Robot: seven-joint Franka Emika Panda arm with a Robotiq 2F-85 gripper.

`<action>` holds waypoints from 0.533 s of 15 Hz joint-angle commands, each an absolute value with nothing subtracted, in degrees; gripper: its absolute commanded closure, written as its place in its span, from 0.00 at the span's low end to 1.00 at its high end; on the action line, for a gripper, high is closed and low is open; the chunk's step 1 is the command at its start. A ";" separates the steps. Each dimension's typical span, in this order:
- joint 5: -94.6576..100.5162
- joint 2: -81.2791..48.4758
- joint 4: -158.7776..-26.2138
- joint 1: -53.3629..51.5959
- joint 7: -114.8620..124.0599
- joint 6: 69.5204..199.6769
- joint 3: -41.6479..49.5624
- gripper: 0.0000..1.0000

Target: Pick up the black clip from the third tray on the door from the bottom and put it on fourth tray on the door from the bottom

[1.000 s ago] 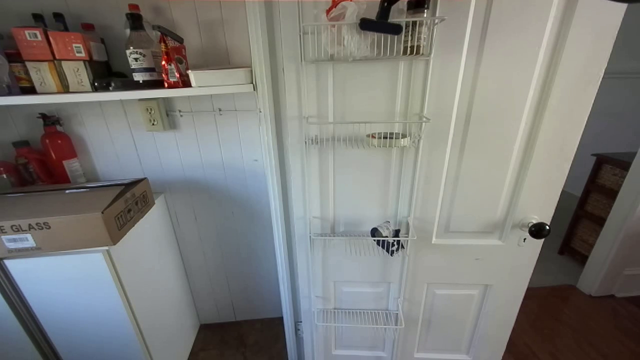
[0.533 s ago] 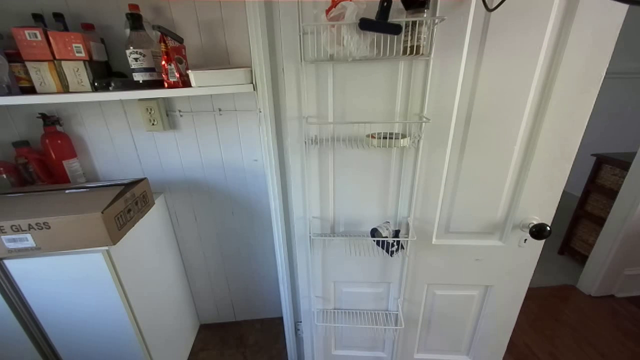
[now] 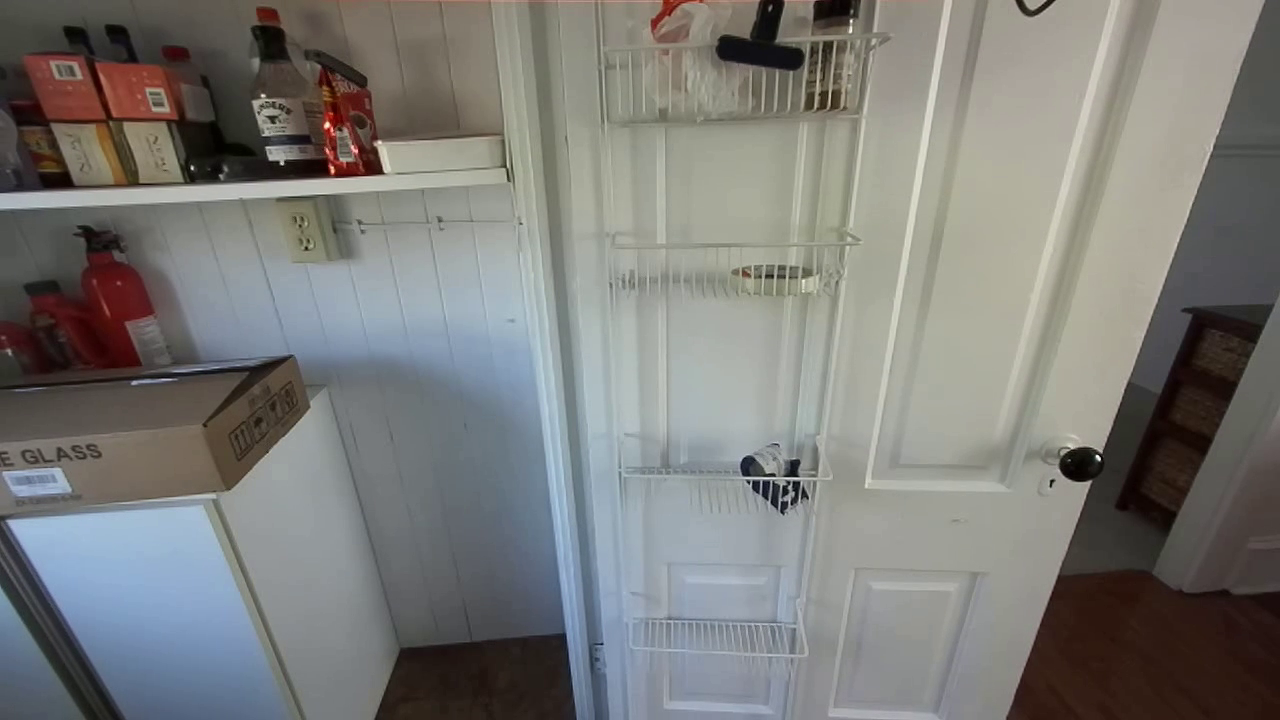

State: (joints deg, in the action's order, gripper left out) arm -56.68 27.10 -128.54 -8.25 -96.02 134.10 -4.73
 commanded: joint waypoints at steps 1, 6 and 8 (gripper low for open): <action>-54.39 33.18 -132.61 -8.12 -91.17 132.95 -4.06 0.00; -54.11 37.63 -134.88 -8.10 -88.57 133.49 -2.57 0.00; -53.79 38.97 -135.55 -7.95 -87.73 133.50 -2.03 0.00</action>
